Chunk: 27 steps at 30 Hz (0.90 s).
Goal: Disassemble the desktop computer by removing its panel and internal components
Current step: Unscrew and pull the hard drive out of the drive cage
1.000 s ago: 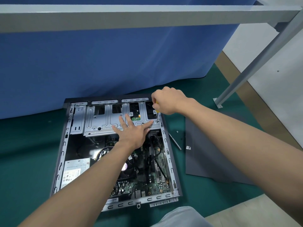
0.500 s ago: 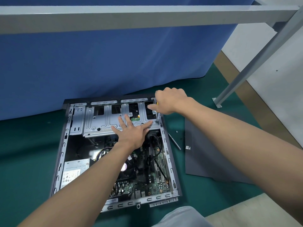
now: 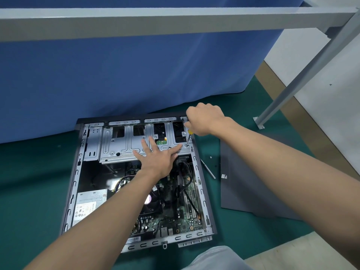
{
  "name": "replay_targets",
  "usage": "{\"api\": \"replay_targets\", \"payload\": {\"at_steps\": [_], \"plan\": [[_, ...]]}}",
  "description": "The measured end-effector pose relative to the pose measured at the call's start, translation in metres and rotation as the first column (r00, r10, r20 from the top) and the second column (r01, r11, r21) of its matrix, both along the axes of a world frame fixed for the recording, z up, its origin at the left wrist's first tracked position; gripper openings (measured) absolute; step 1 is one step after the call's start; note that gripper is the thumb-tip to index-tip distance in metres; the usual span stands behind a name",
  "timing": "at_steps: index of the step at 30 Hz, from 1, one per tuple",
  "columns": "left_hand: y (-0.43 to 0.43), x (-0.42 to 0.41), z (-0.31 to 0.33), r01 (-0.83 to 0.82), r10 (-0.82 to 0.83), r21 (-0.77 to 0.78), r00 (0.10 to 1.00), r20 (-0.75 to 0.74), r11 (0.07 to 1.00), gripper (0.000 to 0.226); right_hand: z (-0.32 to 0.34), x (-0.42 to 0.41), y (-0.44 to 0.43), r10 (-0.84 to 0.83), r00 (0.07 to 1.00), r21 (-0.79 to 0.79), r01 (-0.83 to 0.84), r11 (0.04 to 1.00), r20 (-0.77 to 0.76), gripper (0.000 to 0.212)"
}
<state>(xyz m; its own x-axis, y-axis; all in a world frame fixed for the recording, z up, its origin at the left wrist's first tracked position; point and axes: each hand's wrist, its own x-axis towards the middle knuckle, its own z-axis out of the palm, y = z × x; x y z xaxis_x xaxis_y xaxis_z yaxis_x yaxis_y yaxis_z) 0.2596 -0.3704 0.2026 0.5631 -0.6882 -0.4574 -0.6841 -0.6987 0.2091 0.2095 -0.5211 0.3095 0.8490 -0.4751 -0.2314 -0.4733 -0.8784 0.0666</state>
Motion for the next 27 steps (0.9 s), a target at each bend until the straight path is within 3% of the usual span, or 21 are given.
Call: {"api": "replay_targets", "payload": {"at_steps": [3, 7, 8, 12, 14, 17, 23, 27], "plan": [[-0.0003, -0.0004, -0.0003, -0.003, 0.003, -0.003, 1.000, 0.002, 1.000, 0.042, 0.0018, 0.0007, -0.0023, -0.048, 0.999, 0.164, 0.049, 0.985, -0.010, 0.019], [-0.0005, 0.0001, -0.0002, -0.008, 0.008, -0.004, 1.000, -0.001, 1.000, 0.042, 0.0003, -0.0002, -0.0006, -0.059, 0.998, 0.003, 0.059, 0.998, -0.027, 0.043], [-0.0007, 0.0000, -0.0003, -0.009, 0.009, -0.003, 1.000, -0.001, 1.000, 0.042, -0.0003, -0.0006, -0.0008, -0.047, 0.999, -0.020, 0.047, 0.999, -0.014, 0.041], [-0.0004, -0.0002, 0.0004, -0.008, 0.008, 0.006, 1.000, 0.003, 1.000, 0.042, -0.0006, -0.0002, -0.0028, -0.030, 1.000, 0.135, 0.030, 0.990, -0.002, 0.015], [-0.0005, -0.0003, 0.0009, -0.009, 0.009, 0.009, 1.000, -0.001, 1.000, 0.042, 0.0004, 0.0001, -0.0031, -0.054, 0.998, 0.161, 0.057, 0.985, -0.023, 0.019], [-0.0011, -0.0005, 0.0011, -0.007, 0.007, 0.009, 1.000, -0.001, 1.000, 0.042, -0.0015, -0.0008, -0.0013, -0.062, 0.998, 0.051, 0.062, 0.997, -0.012, 0.041], [-0.0016, -0.0001, 0.0020, -0.004, 0.004, 0.006, 1.000, -0.020, 1.000, 0.042, -0.0016, 0.0002, -0.0007, -0.077, 0.997, 0.164, 0.073, 0.984, 0.013, 0.020], [-0.0043, 0.0000, 0.0056, -0.030, 0.029, -0.011, 0.997, -0.070, 0.999, 0.041, -0.0005, -0.0003, -0.0022, -0.126, 0.992, 0.109, 0.125, 0.986, 0.003, 0.044]]}}
